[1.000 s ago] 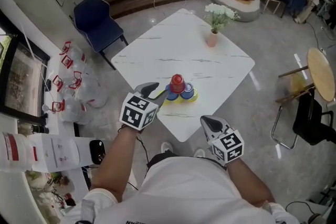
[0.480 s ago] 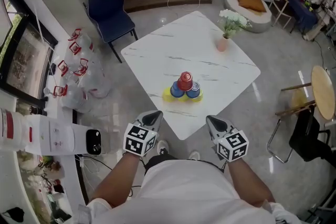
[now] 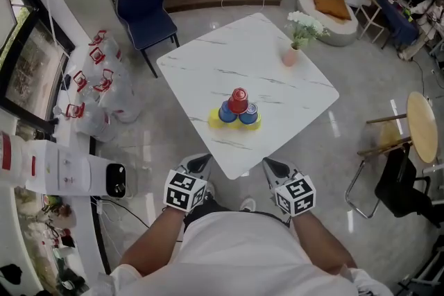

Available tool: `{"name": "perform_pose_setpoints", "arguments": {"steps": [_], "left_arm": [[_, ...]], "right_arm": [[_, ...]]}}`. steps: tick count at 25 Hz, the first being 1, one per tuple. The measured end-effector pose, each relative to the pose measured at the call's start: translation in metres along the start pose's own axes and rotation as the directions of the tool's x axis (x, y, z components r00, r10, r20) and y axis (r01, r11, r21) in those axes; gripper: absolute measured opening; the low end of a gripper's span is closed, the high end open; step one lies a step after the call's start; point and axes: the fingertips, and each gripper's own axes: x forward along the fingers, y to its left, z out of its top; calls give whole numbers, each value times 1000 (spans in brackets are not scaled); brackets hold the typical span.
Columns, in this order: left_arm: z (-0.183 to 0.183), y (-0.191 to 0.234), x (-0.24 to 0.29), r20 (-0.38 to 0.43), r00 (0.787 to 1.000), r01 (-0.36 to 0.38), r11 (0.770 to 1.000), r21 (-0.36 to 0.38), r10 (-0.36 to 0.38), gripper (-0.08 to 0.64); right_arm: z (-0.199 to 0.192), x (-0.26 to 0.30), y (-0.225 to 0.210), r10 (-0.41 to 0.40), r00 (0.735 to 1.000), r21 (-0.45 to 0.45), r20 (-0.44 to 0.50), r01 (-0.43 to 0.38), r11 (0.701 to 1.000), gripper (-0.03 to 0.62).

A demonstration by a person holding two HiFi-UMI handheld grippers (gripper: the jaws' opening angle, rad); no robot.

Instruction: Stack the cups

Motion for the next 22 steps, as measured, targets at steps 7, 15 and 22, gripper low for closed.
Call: {"name": "perform_pose_setpoints", "arguments": {"steps": [7,15,22], "left_arm": [[-14,-21,-2,-32,999,10,1000,18,-10,9],[-6,-27,-6,-23,1000,4,999,42,-3,9],[-2,-28,-7,-21,1000,-4,999,52,6,9]], "right_arm": [[-10,-7,4,7,1000,8,1,-8,1000,5],[-7,-9,7,23,1000,10,14,-23,1000,5],[-6,-9,5,29,999,10,18,-29,1000,5]]}}
